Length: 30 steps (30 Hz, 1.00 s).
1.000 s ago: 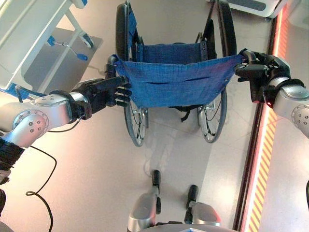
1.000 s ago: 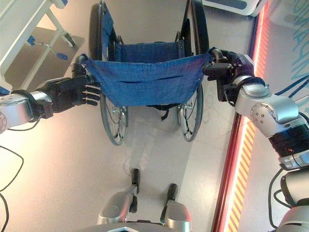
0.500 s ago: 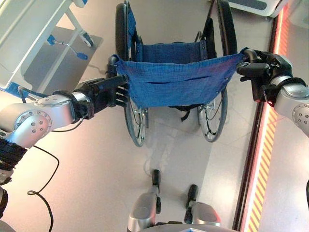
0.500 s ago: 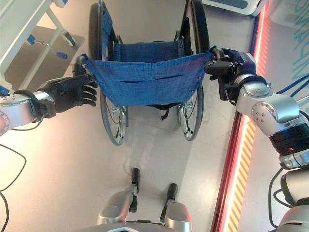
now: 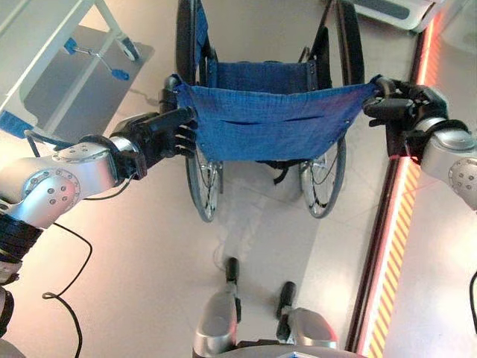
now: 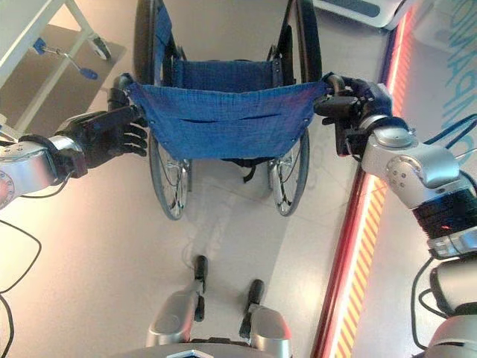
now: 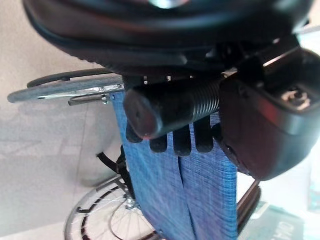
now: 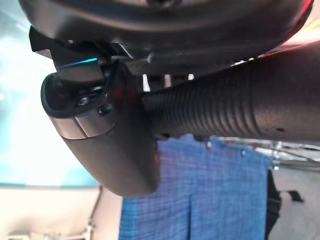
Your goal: Push the wheelchair next to the bed
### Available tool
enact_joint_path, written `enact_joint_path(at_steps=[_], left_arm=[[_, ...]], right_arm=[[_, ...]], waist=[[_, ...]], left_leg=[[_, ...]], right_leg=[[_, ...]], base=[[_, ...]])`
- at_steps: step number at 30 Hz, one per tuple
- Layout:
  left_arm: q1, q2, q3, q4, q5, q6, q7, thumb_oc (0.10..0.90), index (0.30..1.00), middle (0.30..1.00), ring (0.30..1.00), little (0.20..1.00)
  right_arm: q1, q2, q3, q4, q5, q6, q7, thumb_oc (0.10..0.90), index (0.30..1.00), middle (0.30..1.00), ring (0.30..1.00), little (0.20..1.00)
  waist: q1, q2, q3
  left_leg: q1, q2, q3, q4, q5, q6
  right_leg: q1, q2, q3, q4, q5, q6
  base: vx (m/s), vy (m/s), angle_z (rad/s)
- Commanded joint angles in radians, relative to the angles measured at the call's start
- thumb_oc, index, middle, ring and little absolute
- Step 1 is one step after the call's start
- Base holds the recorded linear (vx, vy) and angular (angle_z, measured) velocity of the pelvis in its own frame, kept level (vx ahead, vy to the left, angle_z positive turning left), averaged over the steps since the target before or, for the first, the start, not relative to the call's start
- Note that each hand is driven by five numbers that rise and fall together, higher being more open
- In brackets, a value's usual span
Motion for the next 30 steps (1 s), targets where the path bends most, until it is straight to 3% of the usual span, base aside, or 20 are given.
enact_joint_path(at_steps=[1, 4, 7, 10, 11, 13, 15, 16, 17, 18, 19, 20, 22, 25, 26, 27, 28, 29, 30], left_arm=[[-0.019, -0.041, 0.229, 0.018, -0.009, -0.117, 0.014, 0.400, 0.300, 0.300, 0.300, 0.300], [0.034, -0.043, 0.278, -0.004, -0.029, -0.107, 0.050, 0.400, 0.300, 0.300, 0.300, 0.300], [0.108, -0.051, 0.318, -0.006, -0.041, -0.126, 0.053, 0.400, 0.300, 0.300, 0.300, 0.300], [0.151, -0.060, 0.347, 0.005, -0.026, -0.121, 0.027, 0.400, 0.300, 0.300, 0.300, 0.300], [0.158, -0.060, 0.354, 0.010, -0.023, -0.115, 0.022, 0.400, 0.300, 0.300, 0.300, 0.300], [0.148, -0.060, 0.353, 0.029, -0.019, -0.108, 0.002, 0.400, 0.300, 0.300, 0.300, 0.300], [0.121, -0.066, 0.334, 0.050, -0.019, -0.099, -0.014, 0.400, 0.300, 0.300, 0.300, 0.300], [0.117, -0.067, 0.332, 0.055, -0.017, -0.095, -0.018, 0.400, 0.300, 0.300, 0.300, 0.300], [0.116, -0.068, 0.333, 0.054, -0.008, -0.068, -0.022, 0.400, 0.300, 0.300, 0.300, 0.300], [0.116, -0.068, 0.332, 0.054, -0.008, -0.067, -0.022, 0.400, 0.300, 0.300, 0.300, 0.300], [0.115, -0.061, 0.331, 0.049, -0.015, -0.055, -0.016, 0.400, 0.300, 0.300, 0.300, 0.300], [0.102, -0.054, 0.322, 0.048, -0.023, -0.050, -0.011, 0.400, 0.300, 0.300, 0.300, 0.300], [0.091, -0.056, 0.323, 0.052, -0.034, -0.051, -0.003, 0.400, 0.300, 0.300, 0.300, 0.300], [0.079, -0.055, 0.318, 0.056, -0.043, -0.053, -0.001, 0.400, 0.300, 0.300, 0.300, 0.300], [0.071, -0.048, 0.317, 0.044, -0.066, -0.061, 0.012, 0.400, 0.300, 0.300, 0.300, 0.300], [0.067, -0.048, 0.315, 0.042, -0.066, -0.074, 0.010, 0.400, 0.300, 0.300, 0.300, 0.300], [0.054, -0.057, 0.307, 0.046, -0.057, -0.122, -0.004, 0.400, 0.300, 0.300, 0.300, 0.300], [0.052, -0.059, 0.306, 0.048, -0.055, -0.129, -0.006, 0.400, 0.300, 0.300, 0.300, 0.300], [0.035, -0.072, 0.295, 0.046, -0.048, -0.161, -0.001, 0.400, 0.300, 0.300, 0.300, 0.300]], right_arm=[[-0.027, -0.058, 0.014, -0.158, 0.028, -0.026, 0.076, 0.400, 0.300, 0.300, 0.300, 0.300], [-0.008, -0.038, 0.016, -0.179, 0.009, -0.008, 0.081, 0.400, 0.300, 0.300, 0.300, 0.300], [0.022, -0.029, 0.026, -0.184, -0.004, -0.014, 0.098, 0.400, 0.300, 0.300, 0.300, 0.300], [0.045, -0.023, 0.019, -0.189, -0.011, 0.001, 0.112, 0.400, 0.300, 0.300, 0.300, 0.300], [0.047, -0.025, 0.020, -0.193, -0.008, 0.008, 0.113, 0.400, 0.300, 0.300, 0.300, 0.300], [0.037, -0.015, 0.028, -0.184, -0.002, 0.023, 0.107, 0.400, 0.300, 0.300, 0.300, 0.300], [0.047, -0.012, 0.021, -0.177, -0.002, 0.029, 0.102, 0.400, 0.300, 0.300, 0.300, 0.300], [0.053, -0.013, 0.017, -0.177, -0.005, 0.028, 0.104, 0.400, 0.300, 0.300, 0.300, 0.300], [0.078, -0.012, -0.004, -0.179, -0.011, 0.032, 0.105, 0.400, 0.300, 0.300, 0.300, 0.300], [0.079, -0.013, -0.005, -0.179, -0.011, 0.032, 0.105, 0.400, 0.300, 0.300, 0.300, 0.300], [0.083, -0.018, -0.013, -0.184, 0.001, 0.035, 0.098, 0.400, 0.300, 0.300, 0.300, 0.300], [0.075, -0.027, -0.016, -0.197, 0.028, 0.050, 0.070, 0.400, 0.300, 0.300, 0.300, 0.300], [0.061, -0.025, -0.012, -0.196, 0.035, 0.063, 0.063, 0.400, 0.300, 0.300, 0.300, 0.300], [0.043, -0.023, -0.012, -0.197, 0.026, 0.077, 0.053, 0.400, 0.300, 0.300, 0.300, 0.300], [0.008, -0.029, -0.004, -0.193, 0.023, 0.080, 0.044, 0.400, 0.300, 0.300, 0.300, 0.300], [-0.015, -0.032, 0.001, -0.189, 0.022, 0.079, 0.041, 0.400, 0.300, 0.300, 0.300, 0.300], [-0.069, -0.031, 0.020, -0.157, 0.008, 0.060, 0.047, 0.400, 0.300, 0.300, 0.300, 0.300], [-0.079, -0.031, 0.025, -0.149, 0.005, 0.055, 0.051, 0.400, 0.300, 0.300, 0.300, 0.300], [-0.116, -0.032, 0.039, -0.113, -0.011, 0.034, 0.072, 0.400, 0.300, 0.300, 0.300, 0.300]], waist=[[-0.025, 0.028, -0.059], [0.011, 0.059, -0.064], [0.063, 0.101, -0.077], [0.087, 0.112, -0.093], [0.090, 0.115, -0.105], [0.090, 0.108, -0.138], [0.089, 0.097, -0.169], [0.090, 0.094, -0.173], [0.089, 0.081, -0.191], [0.093, 0.084, -0.195], [0.088, 0.074, -0.203], [0.086, 0.061, -0.220], [0.079, 0.066, -0.230], [0.073, 0.070, -0.235], [0.072, 0.067, -0.234], [0.074, 0.066, -0.227], [0.064, 0.065, -0.191], [0.061, 0.068, -0.185], [0.048, 0.071, -0.156]], left_leg=[[-0.120, 0.077, -0.019, 0.360, 0.010, -0.029], [-0.183, 0.023, 0.012, 0.231, 0.088, -0.036], [-0.229, -0.016, 0.036, -0.016, 0.207, -0.070], [-0.231, -0.035, 0.028, -0.094, 0.230, -0.075], [-0.226, -0.037, 0.030, -0.088, 0.218, -0.071], [-0.189, -0.044, 0.055, -0.083, 0.110, -0.028], [-0.184, -0.055, 0.077, 0.004, 0.038, 0.011], [-0.187, -0.058, 0.078, 0.021, 0.029, 0.015], [-0.177, -0.081, 0.083, 0.056, -0.005, 0.041], [-0.180, -0.075, 0.084, 0.055, -0.002, 0.041], [-0.160, -0.104, 0.078, 0.056, -0.014, 0.053], [-0.135, -0.134, 0.076, 0.052, -0.027, 0.072], [-0.108, -0.145, 0.066, 0.046, -0.039, 0.078], [-0.099, -0.162, 0.046, 0.044, -0.038, 0.070], [-0.105, -0.184, 0.022, 0.061, -0.045, 0.057], [-0.113, -0.186, 0.020, 0.080, -0.050, 0.051], [-0.148, -0.189, 0.017, 0.154, -0.032, 0.027], [-0.154, -0.187, 0.015, 0.167, -0.028, 0.022], [-0.166, -0.188, 0.000, 0.194, -0.027, 0.009]], right_leg=[[0.025, 0.095, 0.057, 0.020, 0.047, -0.061], [0.074, 0.147, 0.093, 0.022, 0.014, -0.067], [0.164, 0.189, 0.120, 0.000, -0.023, -0.063], [0.209, 0.193, 0.136, 0.001, -0.054, -0.060], [0.218, 0.191, 0.141, 0.012, -0.071, -0.059], [0.224, 0.171, 0.141, 0.048, -0.115, -0.044], [0.235, 0.162, 0.132, 0.117, -0.161, -0.039], [0.236, 0.160, 0.133, 0.131, -0.168, -0.038], [0.227, 0.147, 0.123, 0.249, -0.146, -0.015], [0.222, 0.152, 0.127, 0.248, -0.142, -0.016], [0.206, 0.138, 0.125, 0.324, -0.098, 0.013], [0.159, 0.128, 0.133, 0.440, 0.022, 0.067], [0.090, 0.124, 0.142, 0.477, 0.081, 0.084], [0.074, 0.130, 0.135, 0.406, 0.041, 0.058], [0.084, 0.119, 0.113, 0.248, -0.019, 0.020], [0.079, 0.106, 0.106, 0.175, -0.047, 0.003], [0.071, 0.087, 0.113, 0.053, -0.027, -0.020], [0.072, 0.088, 0.115, 0.039, -0.020, -0.023], [0.048, 0.067, 0.133, -0.030, 0.035, -0.020]], base=[[0.23, -0.002, -0.08], [0.39, 0.062, -0.31], [0.56, 0.140, 0.04], [0.55, 0.201, -0.55], [0.57, 0.258, -1.09], [0.53, 0.295, -0.95], [0.52, 0.288, -0.66], [0.62, 0.316, -0.16], [0.39, 0.203, 0.01], [0.53, 0.264, -0.04], [0.48, 0.254, -0.23], [0.50, 0.263, -0.27], [0.40, 0.211, 0.10], [0.29, 0.102, 0.24], [0.26, 0.037, -0.02], [0.24, 0.002, -0.08], [0.05, -0.032, -0.18], [0.10, -0.035, -0.07], [0.12, -0.039, 0.28]])
